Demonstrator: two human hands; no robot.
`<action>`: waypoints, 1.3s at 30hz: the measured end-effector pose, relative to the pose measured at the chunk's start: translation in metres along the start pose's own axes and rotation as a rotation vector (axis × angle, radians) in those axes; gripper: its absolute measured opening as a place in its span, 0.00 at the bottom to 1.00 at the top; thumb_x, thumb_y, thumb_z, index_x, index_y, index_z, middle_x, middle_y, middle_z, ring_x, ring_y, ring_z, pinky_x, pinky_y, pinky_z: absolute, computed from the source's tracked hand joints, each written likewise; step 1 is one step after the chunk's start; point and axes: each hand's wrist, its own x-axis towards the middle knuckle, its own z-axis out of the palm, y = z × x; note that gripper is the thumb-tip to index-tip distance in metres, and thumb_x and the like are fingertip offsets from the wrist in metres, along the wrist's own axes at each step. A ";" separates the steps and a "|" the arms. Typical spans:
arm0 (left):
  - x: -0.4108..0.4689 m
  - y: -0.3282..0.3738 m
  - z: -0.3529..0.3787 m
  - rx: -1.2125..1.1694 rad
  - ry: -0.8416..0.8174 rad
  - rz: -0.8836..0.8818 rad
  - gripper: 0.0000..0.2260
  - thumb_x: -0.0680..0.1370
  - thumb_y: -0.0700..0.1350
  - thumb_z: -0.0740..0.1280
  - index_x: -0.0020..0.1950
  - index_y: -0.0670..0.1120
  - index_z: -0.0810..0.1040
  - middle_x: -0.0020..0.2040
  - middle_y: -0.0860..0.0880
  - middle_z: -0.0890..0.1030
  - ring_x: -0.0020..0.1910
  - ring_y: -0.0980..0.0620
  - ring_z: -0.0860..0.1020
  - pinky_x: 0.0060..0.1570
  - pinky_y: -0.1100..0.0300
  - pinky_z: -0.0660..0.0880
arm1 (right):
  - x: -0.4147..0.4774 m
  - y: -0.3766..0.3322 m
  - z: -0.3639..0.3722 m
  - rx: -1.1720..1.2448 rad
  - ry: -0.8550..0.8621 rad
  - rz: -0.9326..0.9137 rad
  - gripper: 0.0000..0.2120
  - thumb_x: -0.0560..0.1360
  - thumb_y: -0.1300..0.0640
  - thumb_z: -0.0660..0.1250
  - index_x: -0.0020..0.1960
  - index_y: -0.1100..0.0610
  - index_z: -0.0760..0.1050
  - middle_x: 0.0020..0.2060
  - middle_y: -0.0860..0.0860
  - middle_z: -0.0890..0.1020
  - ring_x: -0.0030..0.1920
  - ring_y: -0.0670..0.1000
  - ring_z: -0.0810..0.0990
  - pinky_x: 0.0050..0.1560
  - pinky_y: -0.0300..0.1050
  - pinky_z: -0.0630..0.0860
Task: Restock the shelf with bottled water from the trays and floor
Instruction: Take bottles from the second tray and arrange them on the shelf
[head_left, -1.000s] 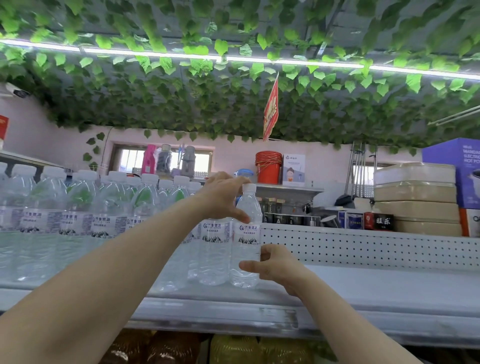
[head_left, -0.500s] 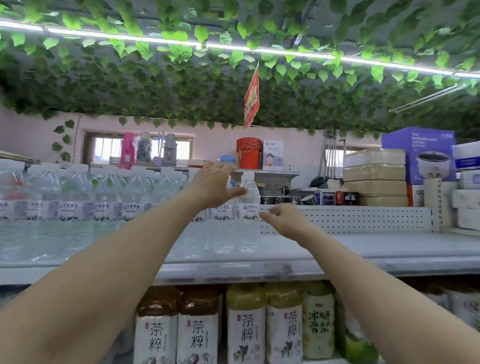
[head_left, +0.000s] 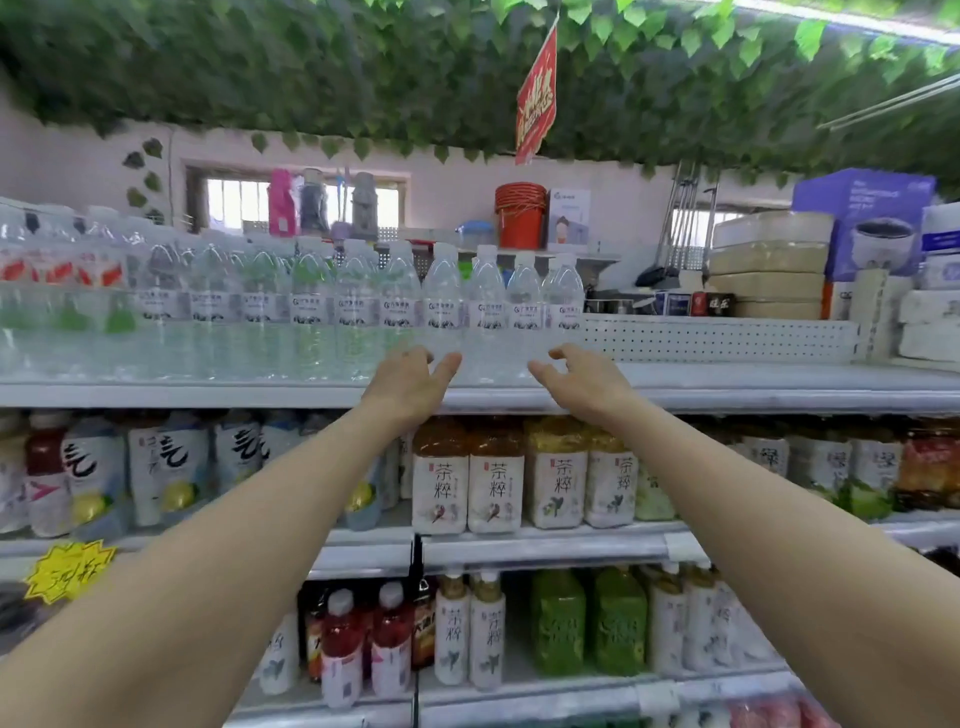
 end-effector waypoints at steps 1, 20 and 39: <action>-0.011 -0.010 0.001 -0.013 -0.011 -0.027 0.32 0.81 0.65 0.53 0.71 0.40 0.72 0.71 0.41 0.73 0.69 0.41 0.71 0.68 0.46 0.68 | -0.010 -0.004 0.007 -0.019 -0.009 0.002 0.29 0.82 0.40 0.60 0.78 0.55 0.65 0.74 0.57 0.71 0.72 0.58 0.71 0.68 0.52 0.68; -0.203 -0.113 0.047 -0.013 -0.026 -0.163 0.30 0.73 0.52 0.76 0.71 0.45 0.72 0.69 0.44 0.72 0.70 0.44 0.68 0.67 0.52 0.66 | -0.147 0.018 0.148 -0.231 -0.261 -0.102 0.31 0.78 0.43 0.69 0.77 0.46 0.63 0.72 0.54 0.70 0.70 0.57 0.71 0.62 0.53 0.74; -0.308 -0.201 0.277 -0.023 -0.407 -0.483 0.29 0.75 0.50 0.74 0.73 0.44 0.70 0.70 0.43 0.70 0.70 0.44 0.65 0.67 0.57 0.62 | -0.217 0.203 0.339 -0.210 -0.714 0.072 0.33 0.79 0.46 0.69 0.79 0.52 0.60 0.73 0.57 0.68 0.73 0.59 0.68 0.66 0.51 0.69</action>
